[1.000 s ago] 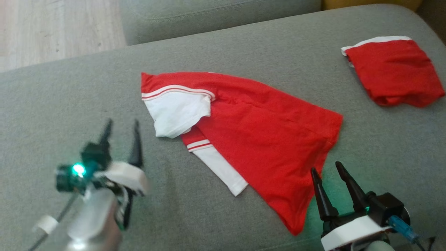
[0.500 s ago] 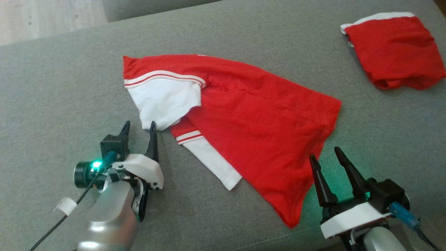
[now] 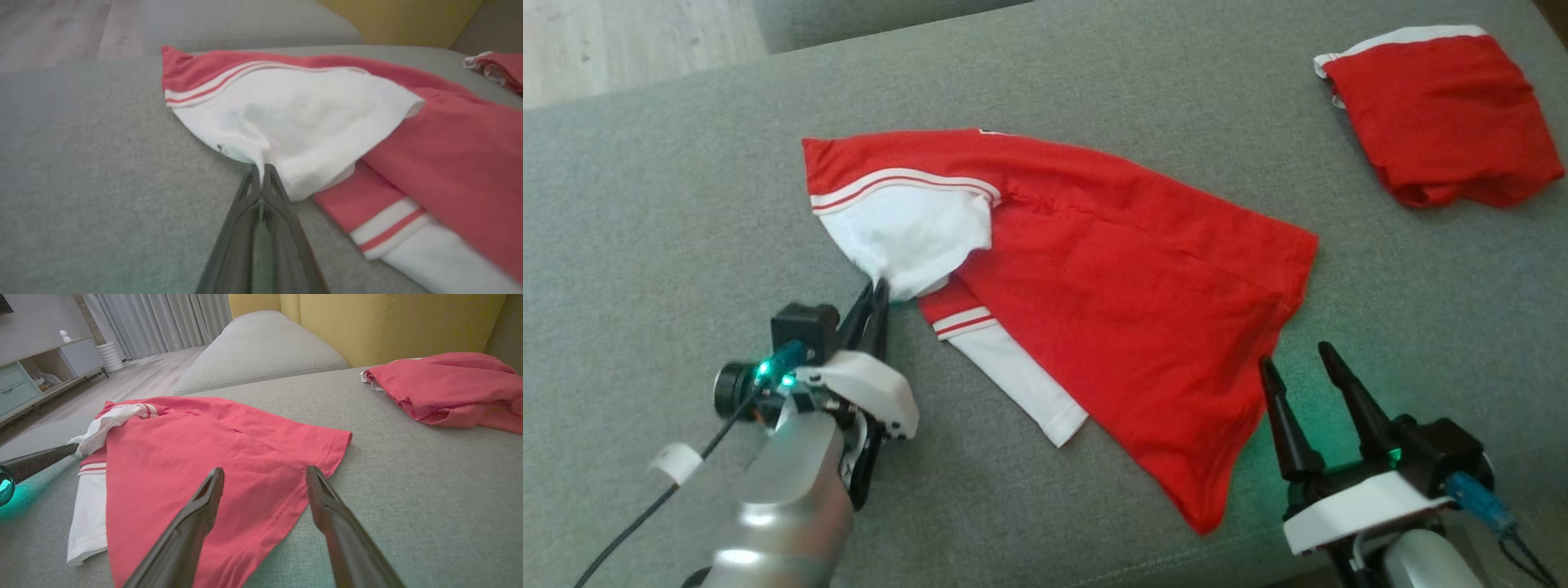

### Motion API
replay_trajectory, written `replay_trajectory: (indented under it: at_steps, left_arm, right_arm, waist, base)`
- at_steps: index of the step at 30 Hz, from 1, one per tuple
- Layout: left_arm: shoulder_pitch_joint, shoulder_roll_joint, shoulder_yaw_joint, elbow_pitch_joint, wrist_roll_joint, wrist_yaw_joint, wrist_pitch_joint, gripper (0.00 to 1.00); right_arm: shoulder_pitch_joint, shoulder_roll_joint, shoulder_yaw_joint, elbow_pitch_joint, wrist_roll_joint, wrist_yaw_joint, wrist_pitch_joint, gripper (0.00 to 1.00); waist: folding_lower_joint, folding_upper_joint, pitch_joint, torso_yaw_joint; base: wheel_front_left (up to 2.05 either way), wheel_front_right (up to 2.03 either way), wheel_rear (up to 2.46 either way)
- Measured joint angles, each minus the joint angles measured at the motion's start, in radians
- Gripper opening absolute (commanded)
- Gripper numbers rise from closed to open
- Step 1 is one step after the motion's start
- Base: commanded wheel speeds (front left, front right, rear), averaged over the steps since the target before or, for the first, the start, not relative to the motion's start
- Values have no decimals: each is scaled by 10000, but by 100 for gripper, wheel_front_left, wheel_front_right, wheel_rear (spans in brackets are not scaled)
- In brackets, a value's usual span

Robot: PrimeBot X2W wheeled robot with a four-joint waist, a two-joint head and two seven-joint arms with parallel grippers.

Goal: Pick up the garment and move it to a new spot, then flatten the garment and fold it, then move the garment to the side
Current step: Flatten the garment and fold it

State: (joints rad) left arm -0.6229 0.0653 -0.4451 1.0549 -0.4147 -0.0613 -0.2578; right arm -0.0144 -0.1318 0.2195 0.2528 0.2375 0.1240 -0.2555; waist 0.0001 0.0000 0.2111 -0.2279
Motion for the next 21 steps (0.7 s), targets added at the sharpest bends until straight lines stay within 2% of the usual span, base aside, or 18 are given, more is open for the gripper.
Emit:
replay_trajectory:
  at_steps: [4,7,10,14,21]
  left_arm:
    - [227,313,424,-1465,236,293,12,0]
    - [369,817,897,-2648,510,529,12,0]
    - [399,1152,1204,-3463,702,587,12,0]
    - [397,1329,1304,-4000,874,581,10,0]
    - [382,1329,1300,-4251,1009,579,10,0]
  right_arm:
    - [43,73,-489,73,77,0,0,100]
    - [38,255,-1026,305,610,0,0,100]
    - [-12,288,-1227,675,1174,0,0,100]
    - [-590,270,-1147,1521,1944,0,2,100]
    - [-2217,17,-320,3618,3333,0,8,100]
  waist:
    - [0,0,-94,139]
    - [0,0,-138,231]
    - [0,0,-136,315]
    - [0,0,-84,346]
    - [0,0,7,432]
  base:
    - [0,0,0]
    - [0,0,0]
    - [0,0,0]
    - [0,0,0]
    - [0,0,0]
